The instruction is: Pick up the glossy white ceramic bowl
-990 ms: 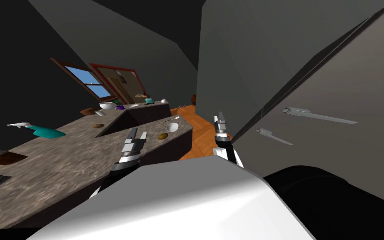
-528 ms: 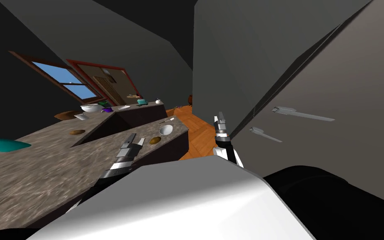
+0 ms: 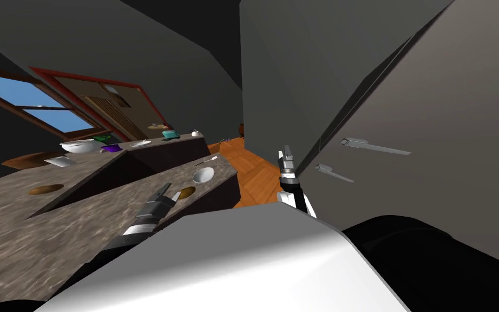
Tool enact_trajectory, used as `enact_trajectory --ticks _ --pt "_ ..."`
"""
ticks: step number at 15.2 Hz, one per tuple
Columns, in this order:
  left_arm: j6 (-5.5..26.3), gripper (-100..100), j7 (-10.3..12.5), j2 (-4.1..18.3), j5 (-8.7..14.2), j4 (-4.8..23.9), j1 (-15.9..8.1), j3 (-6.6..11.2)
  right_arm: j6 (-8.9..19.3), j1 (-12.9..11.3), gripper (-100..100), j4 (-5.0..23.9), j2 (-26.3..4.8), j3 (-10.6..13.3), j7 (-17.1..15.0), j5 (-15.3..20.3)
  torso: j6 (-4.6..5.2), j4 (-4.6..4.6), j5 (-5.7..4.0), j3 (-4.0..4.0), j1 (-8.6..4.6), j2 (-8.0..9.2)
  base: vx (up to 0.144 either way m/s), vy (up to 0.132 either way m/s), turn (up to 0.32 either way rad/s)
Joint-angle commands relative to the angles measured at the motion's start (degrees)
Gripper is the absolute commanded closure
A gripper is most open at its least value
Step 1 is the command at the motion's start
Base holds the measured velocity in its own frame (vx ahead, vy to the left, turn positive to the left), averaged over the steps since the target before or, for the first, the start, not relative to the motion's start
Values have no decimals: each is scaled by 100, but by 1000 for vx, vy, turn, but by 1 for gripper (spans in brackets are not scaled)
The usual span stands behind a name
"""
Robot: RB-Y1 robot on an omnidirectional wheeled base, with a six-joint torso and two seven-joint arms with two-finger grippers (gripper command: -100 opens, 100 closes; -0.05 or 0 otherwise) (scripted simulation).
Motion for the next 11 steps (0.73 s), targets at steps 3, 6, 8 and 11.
enact_trajectory --ticks 3,6,8,11 --pt "283 -100 165 347 395 112 433 143 0 0 0 0 0 0 0 0 2 0 0 1 -4 3 87 -101 -149" --pt "438 -100 260 533 620 145 688 236 0 0 0 0 0 0 0 0 0 2 2 4 8 7 79 -67 -100" --pt "595 -100 355 715 847 178 946 329 0 0 0 0 0 0 0 0 1 1 1 2 5 4 96 -84 -154" --pt "911 -100 546 1063 1256 243 1336 514 0 0 0 0 0 0 0 0 -1 -1 -1 -3 -4 -4 116 -101 -163"
